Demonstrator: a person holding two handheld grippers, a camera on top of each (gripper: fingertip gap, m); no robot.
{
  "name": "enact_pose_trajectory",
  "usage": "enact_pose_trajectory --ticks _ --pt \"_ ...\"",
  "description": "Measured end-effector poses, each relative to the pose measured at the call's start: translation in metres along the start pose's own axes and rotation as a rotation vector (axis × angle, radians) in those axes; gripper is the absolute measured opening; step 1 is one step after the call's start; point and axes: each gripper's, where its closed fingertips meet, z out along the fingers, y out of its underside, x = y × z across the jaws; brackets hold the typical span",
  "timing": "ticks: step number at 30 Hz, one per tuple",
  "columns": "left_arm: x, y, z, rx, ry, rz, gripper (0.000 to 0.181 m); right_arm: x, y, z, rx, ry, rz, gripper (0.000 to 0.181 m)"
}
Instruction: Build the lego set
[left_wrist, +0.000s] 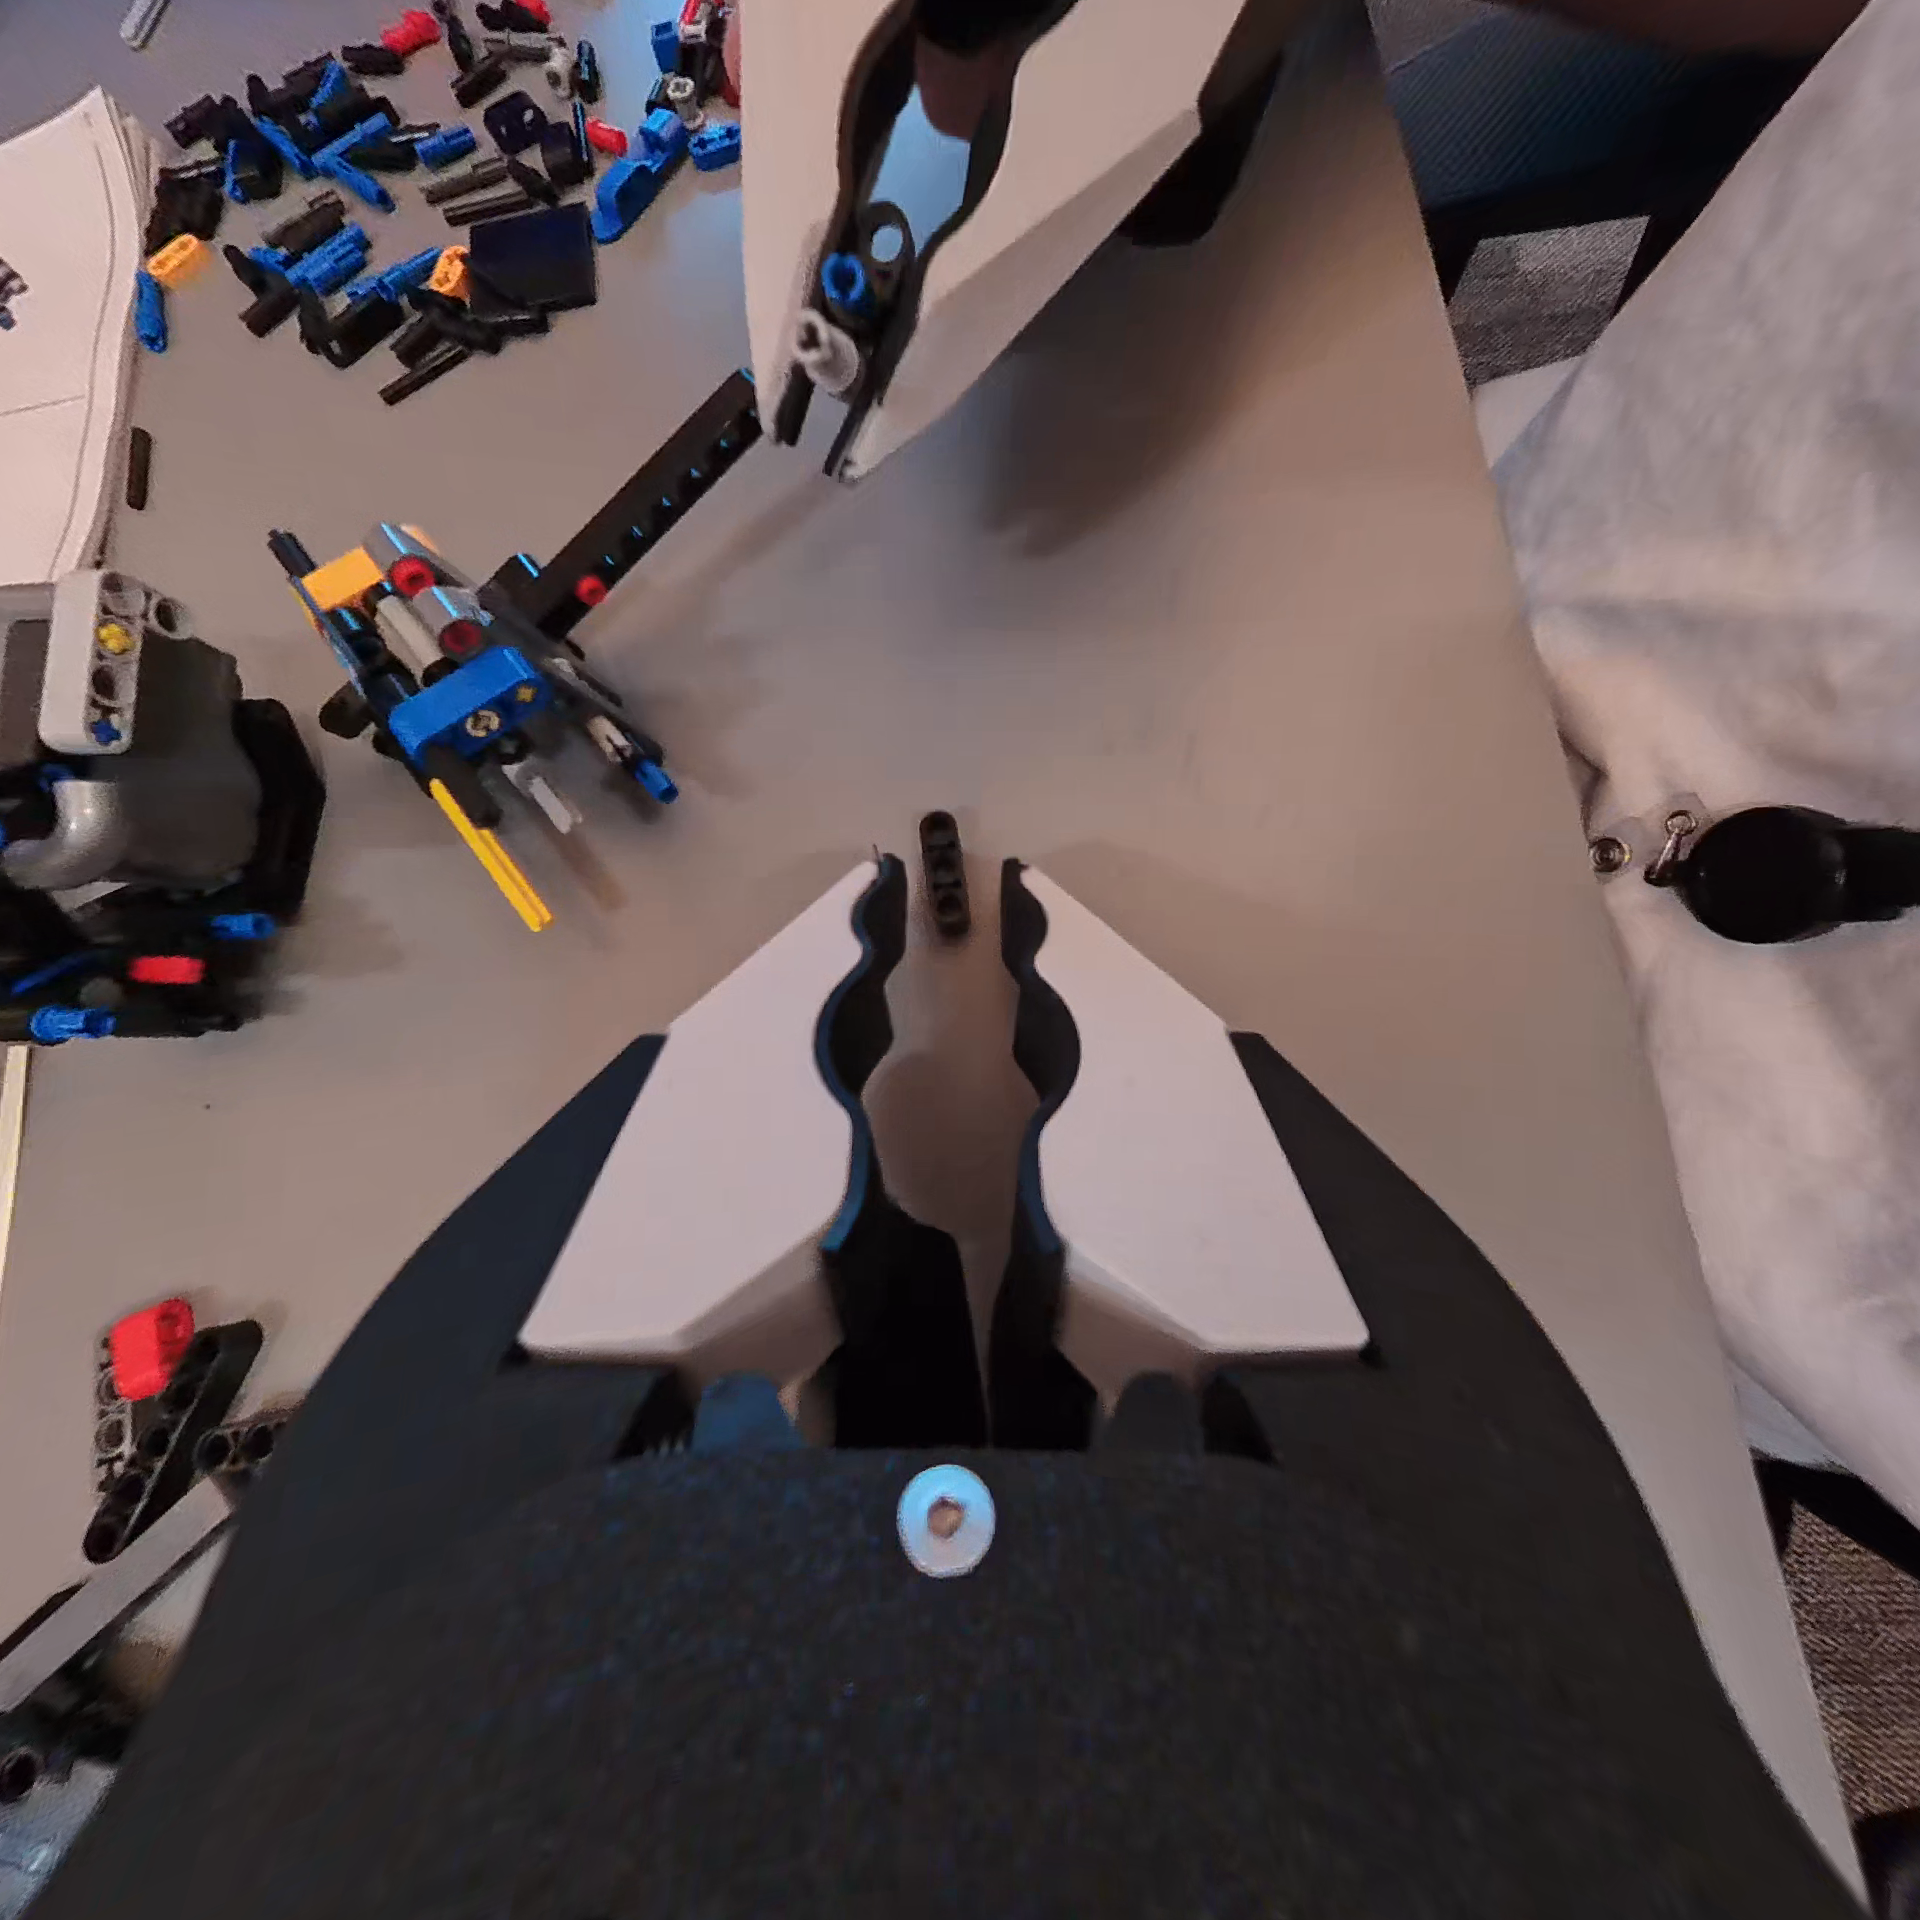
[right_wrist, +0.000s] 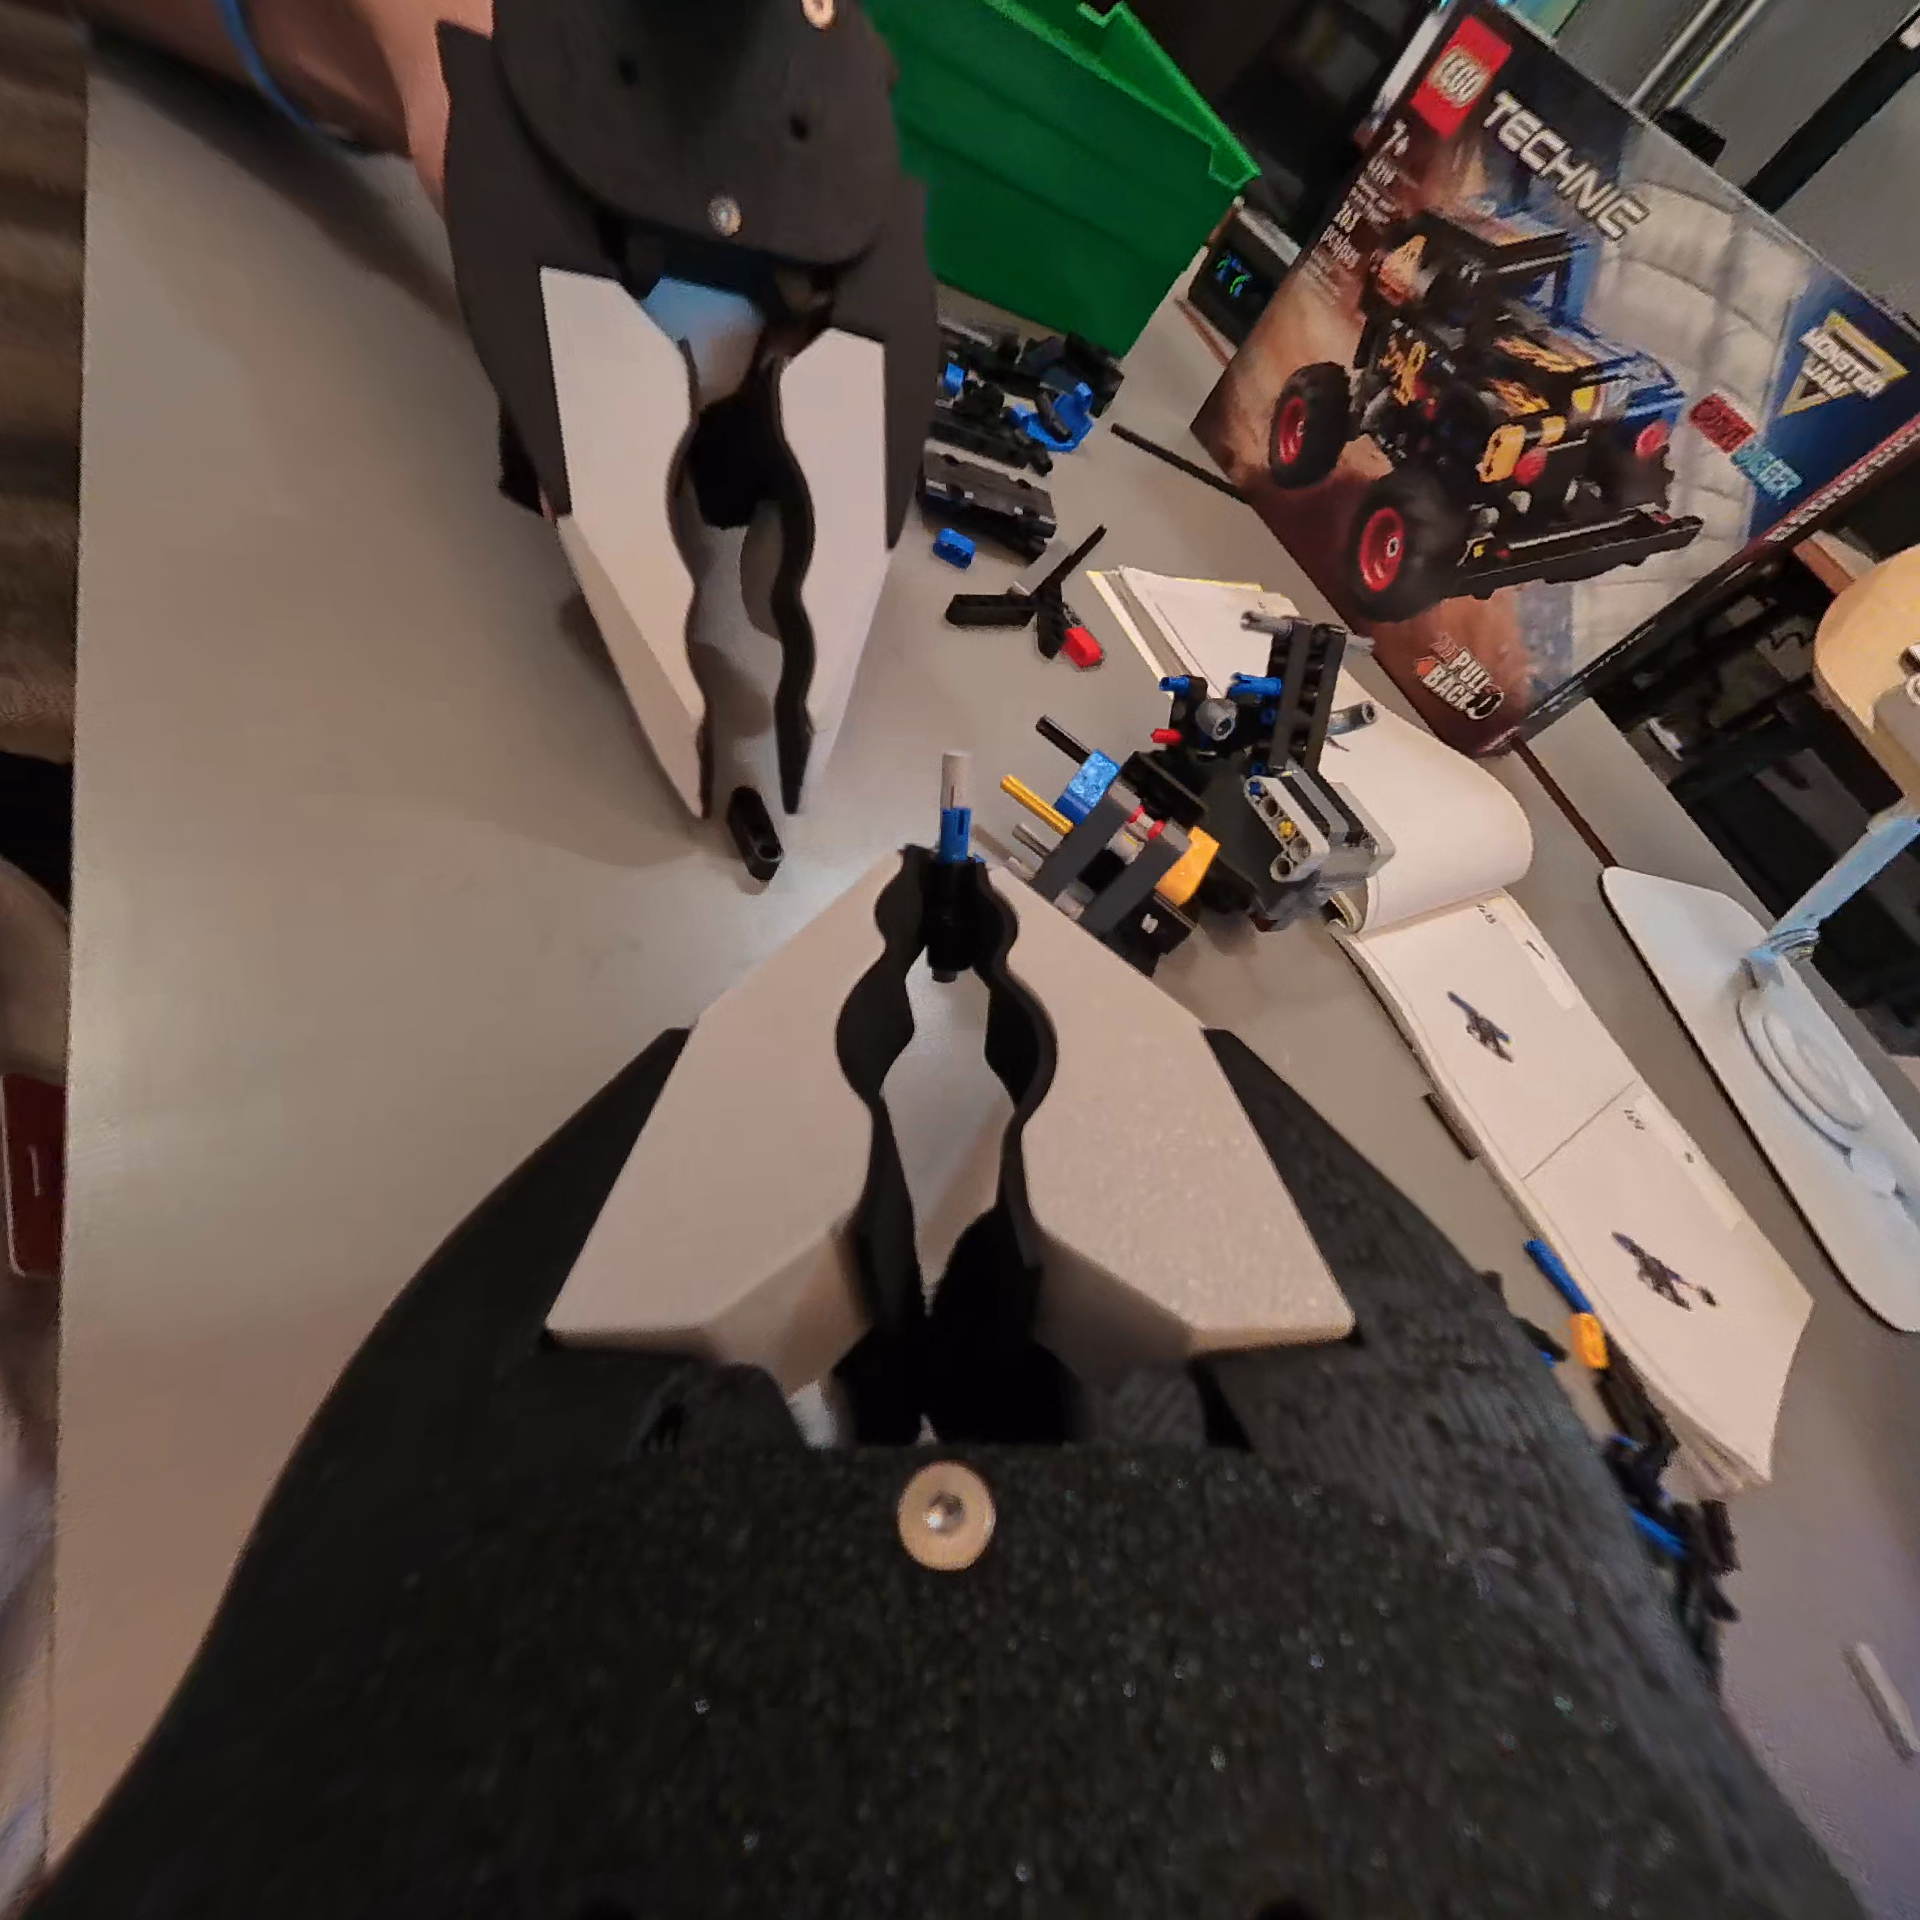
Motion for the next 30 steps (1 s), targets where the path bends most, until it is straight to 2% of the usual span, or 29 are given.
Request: enact_pose_trajectory --ticks 8,12,15,18,21,23,30 --pt "-0.01 0.004 0.003 -0.04 -0.077 0.043 0.006 -0.008 -0.008 0.001 0.093 -0.133 0.197 0.007" --pt "-0.015 -0.033 -0.025 0.187 -0.127 0.101 0.006 -0.007 -0.021 -0.001 0.166 -0.227 0.385 0.007" --pt "-0.016 -0.059 -0.048 0.354 -0.121 0.042 0.006 -0.007 -0.027 0.002 0.191 -0.325 0.549 0.007" --pt "-0.017 -0.072 -0.061 0.448 -0.059 -0.054 0.006 -0.007 -0.033 0.005 0.206 -0.401 0.645 0.007" --pt "-0.018 -0.073 -0.065 0.479 0.006 -0.132 0.006 -0.011 -0.041 0.01 0.192 -0.463 0.621 0.007" --pt "-0.019 -0.071 -0.065 0.482 0.021 -0.148 0.006 -0.015 -0.04 0.016 0.145 -0.472 0.524 0.007" --pt "-0.019 -0.068 -0.064 0.468 0.007 -0.116 0.006 -0.019 -0.043 0.024 0.088 -0.514 0.342 0.007"
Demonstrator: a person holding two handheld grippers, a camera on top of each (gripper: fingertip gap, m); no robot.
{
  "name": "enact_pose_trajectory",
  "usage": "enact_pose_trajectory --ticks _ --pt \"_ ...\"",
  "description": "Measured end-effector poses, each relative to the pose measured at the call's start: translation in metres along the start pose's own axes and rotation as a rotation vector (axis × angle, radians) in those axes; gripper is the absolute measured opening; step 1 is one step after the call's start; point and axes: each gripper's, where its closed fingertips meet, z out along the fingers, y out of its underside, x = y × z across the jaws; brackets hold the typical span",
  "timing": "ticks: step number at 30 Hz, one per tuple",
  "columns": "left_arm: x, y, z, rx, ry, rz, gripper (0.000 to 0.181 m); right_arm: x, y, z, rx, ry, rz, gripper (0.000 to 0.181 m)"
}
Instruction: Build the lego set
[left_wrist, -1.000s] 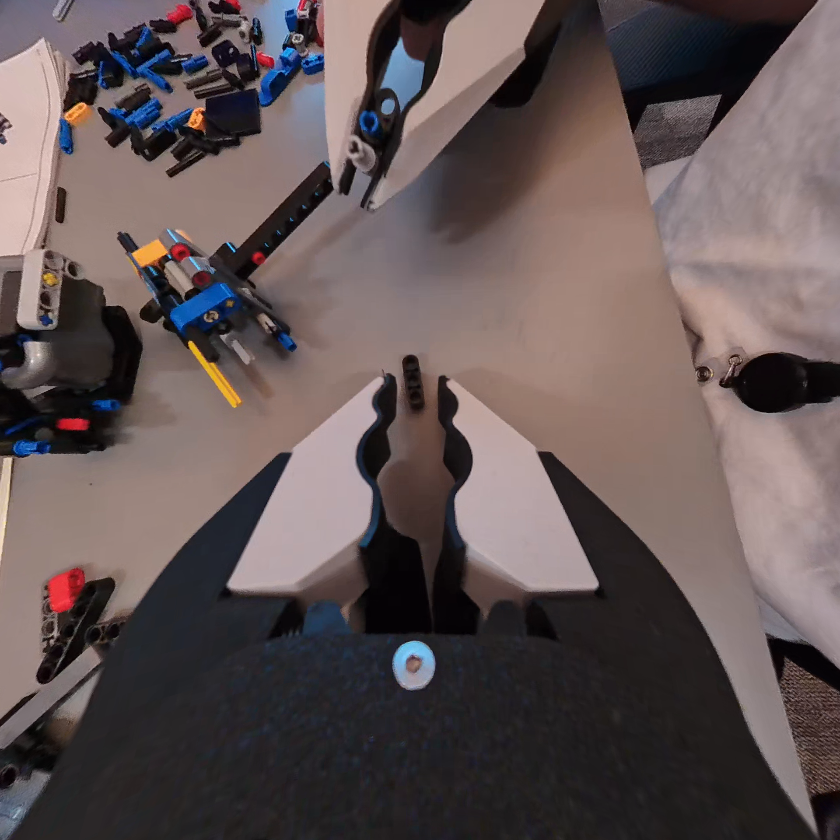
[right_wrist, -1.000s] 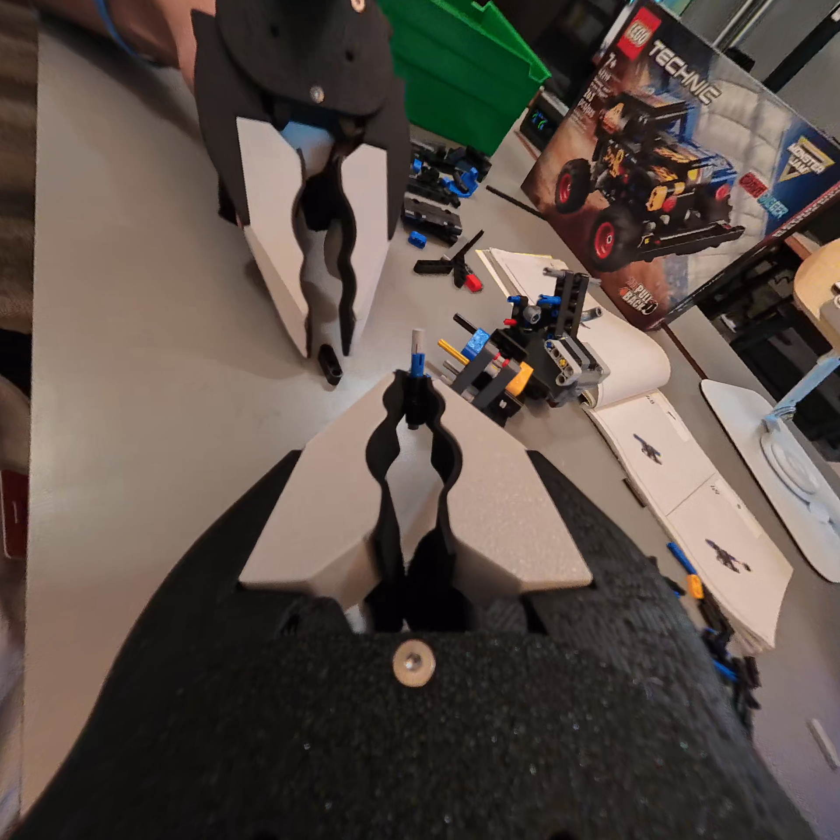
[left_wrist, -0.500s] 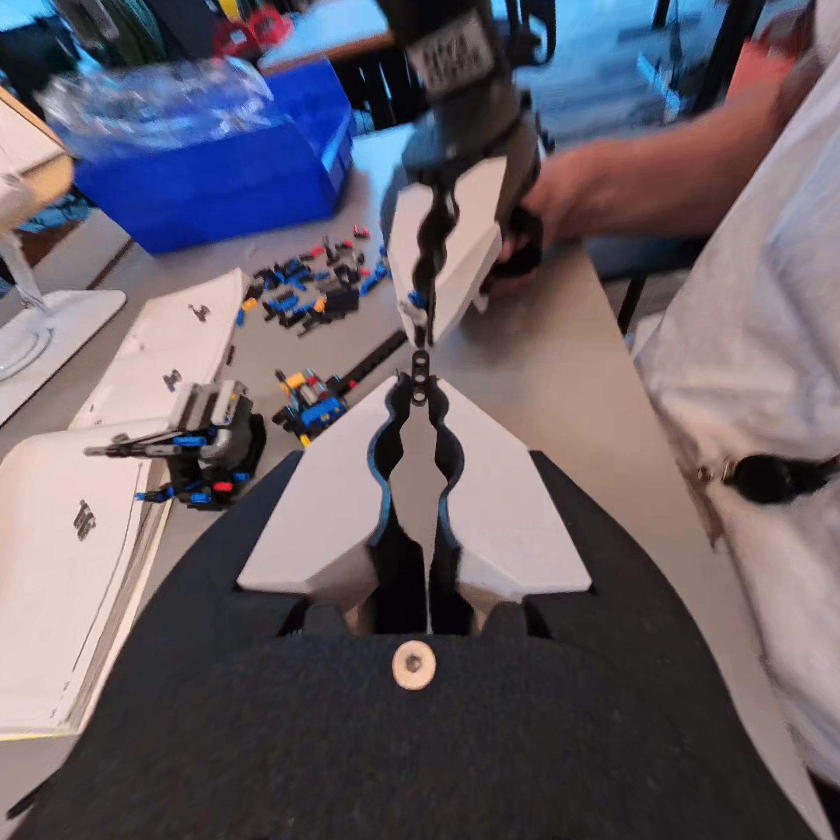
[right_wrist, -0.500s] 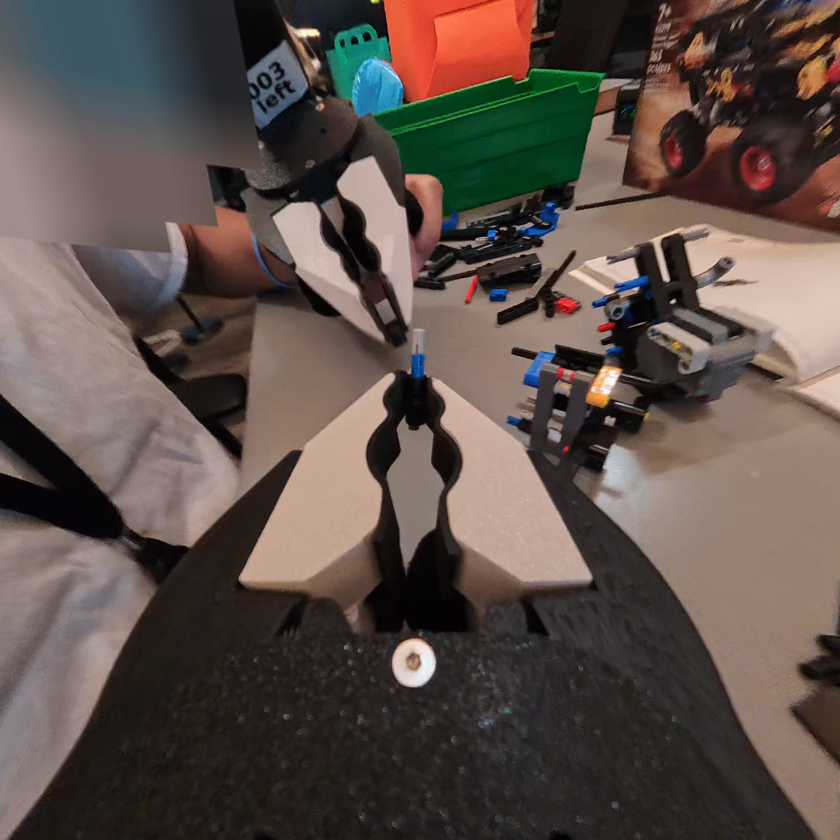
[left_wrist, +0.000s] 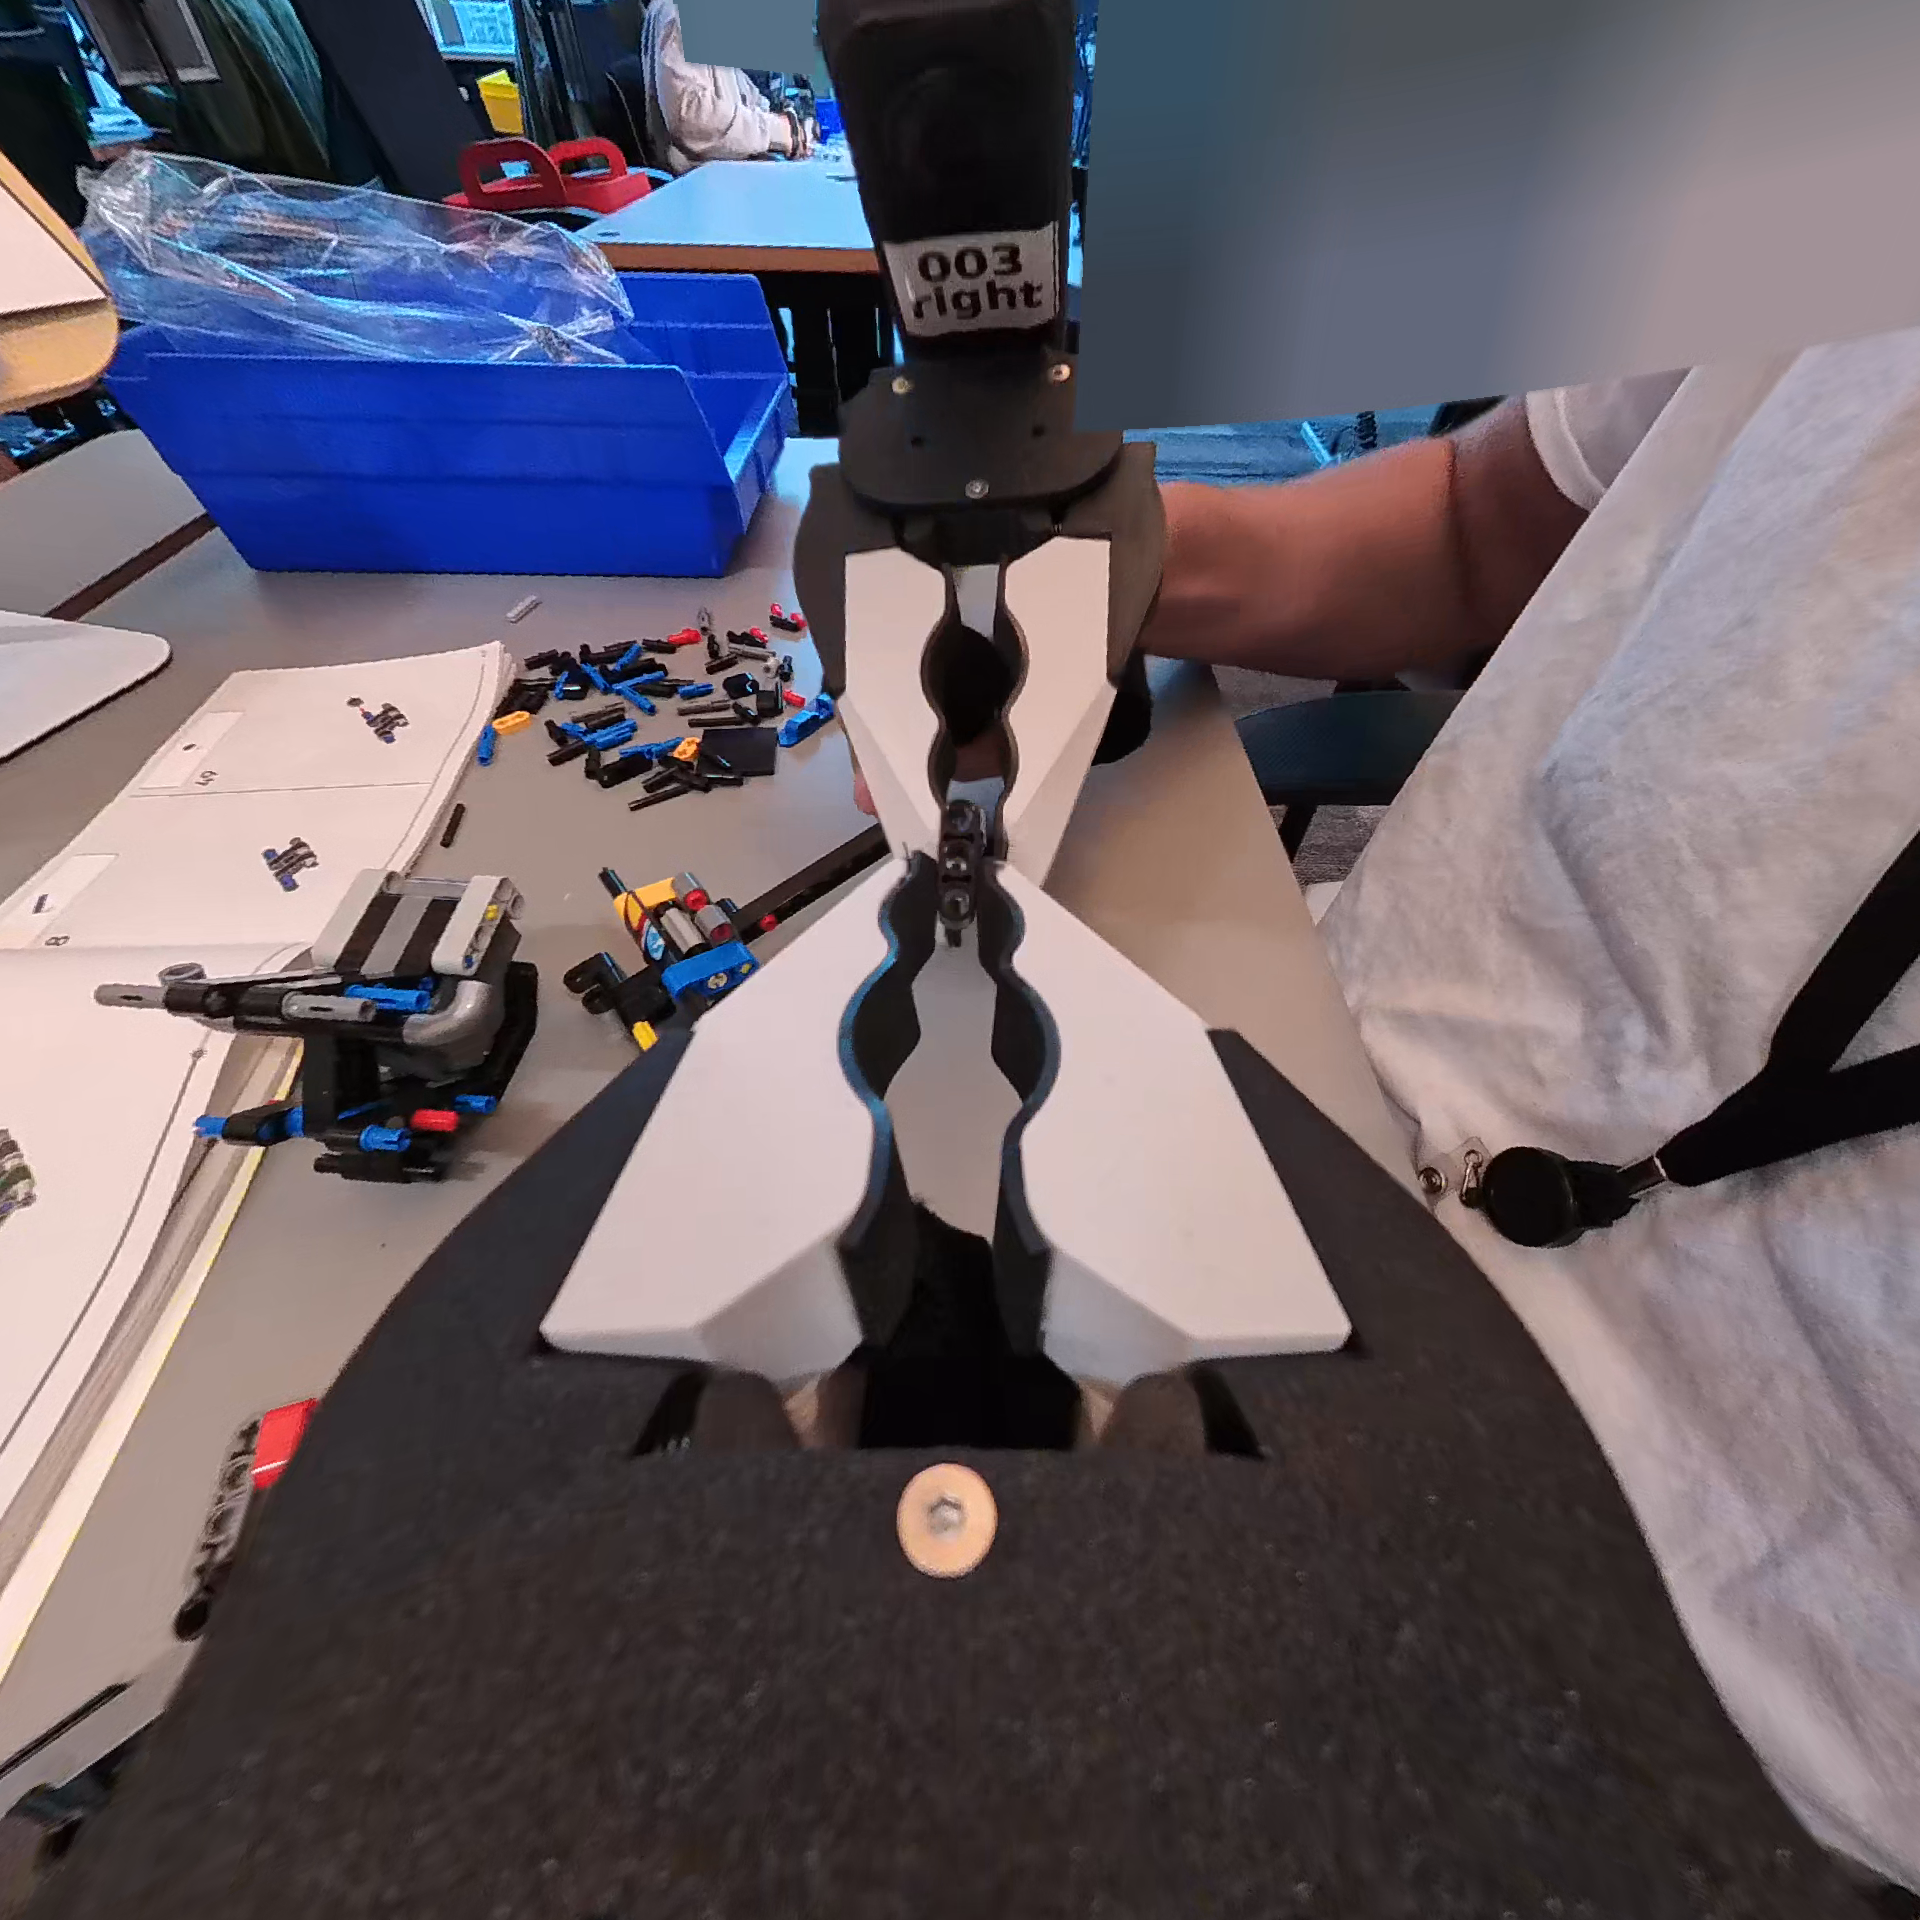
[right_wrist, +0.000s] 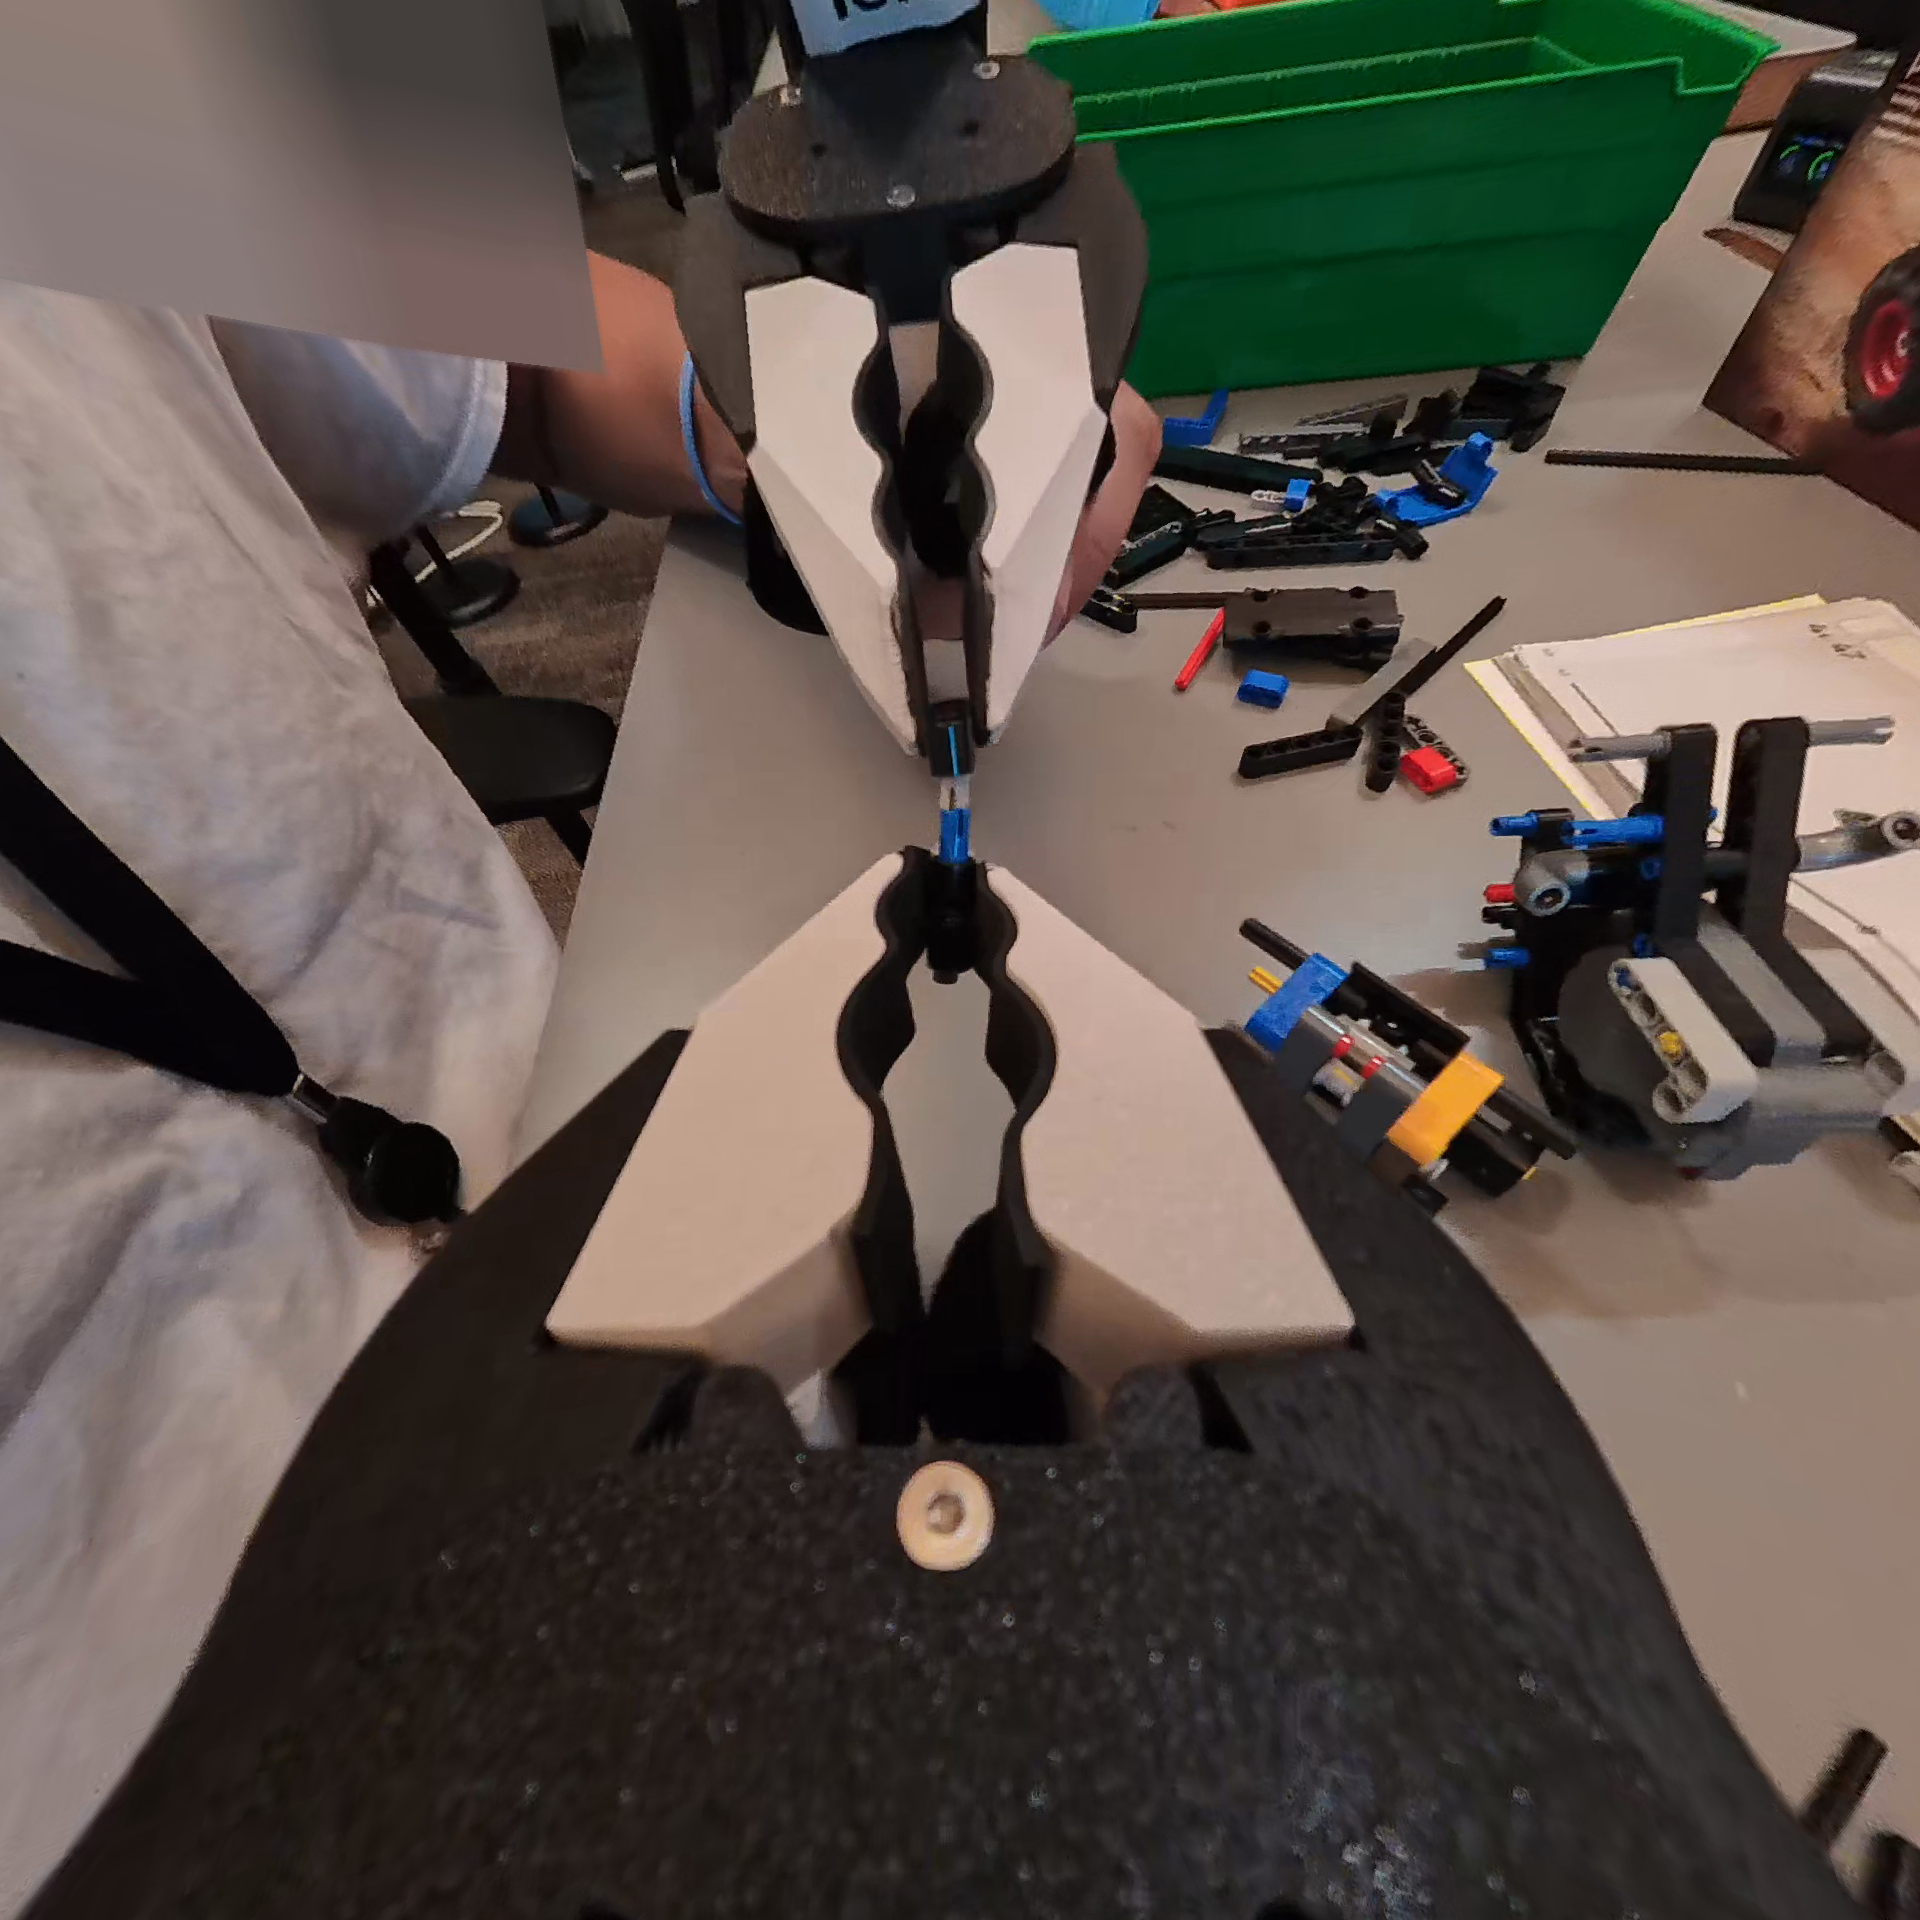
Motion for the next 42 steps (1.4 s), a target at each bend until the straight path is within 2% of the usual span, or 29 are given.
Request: enact_pose_trajectory --ticks 10,15,22,27,42 --pt "-0.009 0.0 -0.004 0.026 -0.011 -0.035 0.006 0.008 -0.002 0.002 -0.034 -0.032 -0.005 0.007" --pt "-0.017 -0.005 -0.009 0.041 -0.066 0.018 0.006 0.02 0.001 0.006 -0.094 -0.028 -0.085 0.007" --pt "-0.017 0.003 -0.007 -0.003 -0.095 0.108 0.006 0.028 -0.012 0.009 0.007 -0.036 -0.138 0.007" --pt "-0.021 0.0 -0.01 0.006 -0.134 0.142 0.006 0.03 -0.005 0.006 -0.011 -0.025 -0.151 0.007" --pt "-0.013 0.004 -0.007 -0.006 -0.097 0.182 0.006 0.019 0.001 0.014 -0.06 -0.05 -0.2 0.007"
